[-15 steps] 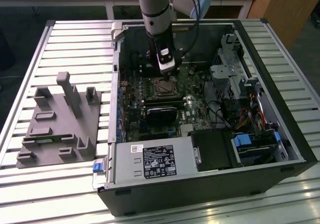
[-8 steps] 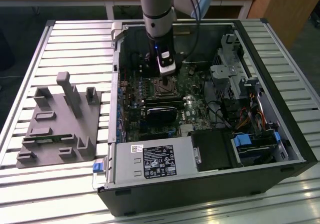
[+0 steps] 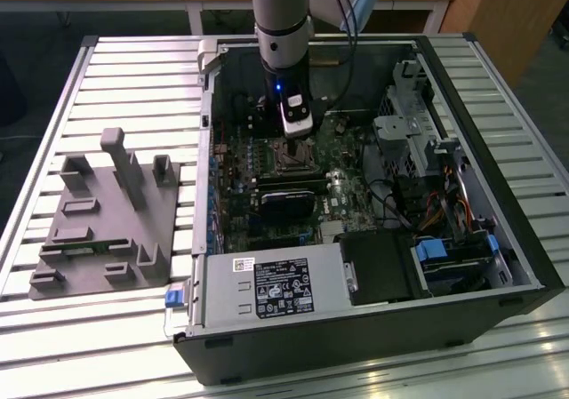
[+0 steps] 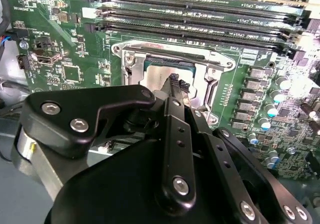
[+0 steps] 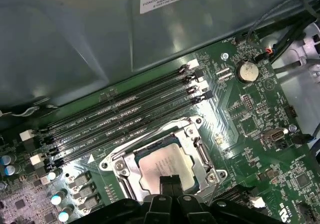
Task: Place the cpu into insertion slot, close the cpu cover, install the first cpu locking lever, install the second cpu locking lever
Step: 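Install the first cpu locking lever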
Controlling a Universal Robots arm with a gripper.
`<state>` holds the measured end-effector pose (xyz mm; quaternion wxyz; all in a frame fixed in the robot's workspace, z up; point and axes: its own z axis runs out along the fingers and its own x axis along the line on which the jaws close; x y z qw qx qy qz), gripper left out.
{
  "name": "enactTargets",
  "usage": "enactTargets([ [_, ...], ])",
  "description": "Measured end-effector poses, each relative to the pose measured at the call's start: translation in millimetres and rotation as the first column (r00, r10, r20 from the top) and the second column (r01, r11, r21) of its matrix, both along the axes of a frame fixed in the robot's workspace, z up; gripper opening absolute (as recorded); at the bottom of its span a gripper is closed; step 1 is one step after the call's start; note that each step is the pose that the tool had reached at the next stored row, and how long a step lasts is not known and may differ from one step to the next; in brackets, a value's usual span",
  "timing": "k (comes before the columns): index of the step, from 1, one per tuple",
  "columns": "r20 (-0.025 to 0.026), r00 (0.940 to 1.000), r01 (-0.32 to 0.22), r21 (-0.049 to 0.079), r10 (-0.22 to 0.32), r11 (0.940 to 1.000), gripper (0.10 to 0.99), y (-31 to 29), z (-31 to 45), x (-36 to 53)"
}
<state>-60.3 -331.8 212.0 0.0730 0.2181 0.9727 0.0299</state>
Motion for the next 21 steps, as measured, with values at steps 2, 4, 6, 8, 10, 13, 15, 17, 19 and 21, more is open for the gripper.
enactTargets([
  [2,0.0000,1.0000,0.000,0.000,0.000,1.0000,0.106,0.0,0.0,0.0],
  [4,0.0000,1.0000,-0.007,0.000,0.007,1.0000,0.106,0.0,-0.1,1.0],
  [6,0.0000,0.9996,-0.029,0.000,0.029,0.9996,0.106,0.0,-0.1,1.4],
  [8,0.0000,0.9986,-0.053,0.000,0.053,0.9986,0.106,0.0,-0.2,1.6],
  [10,0.0001,0.9971,-0.077,0.000,0.077,0.9971,0.106,0.0,-0.3,1.8],
  [13,-0.0009,0.9942,-0.107,-0.002,0.107,0.9942,0.106,0.0,-0.5,2.0],
  [15,-0.0018,0.9921,-0.125,-0.004,0.125,0.9921,0.106,0.0,-0.7,2.2],
  [17,-0.0022,0.9894,-0.145,-0.006,0.145,0.9894,0.106,0.0,-1.1,2.3],
  [19,-0.0026,0.9865,-0.164,-0.008,0.164,0.9864,0.106,0.0,-1.5,2.6],
  [21,-0.0032,0.9841,-0.177,-0.010,0.177,0.9841,0.106,0.0,-1.8,3.1],
])
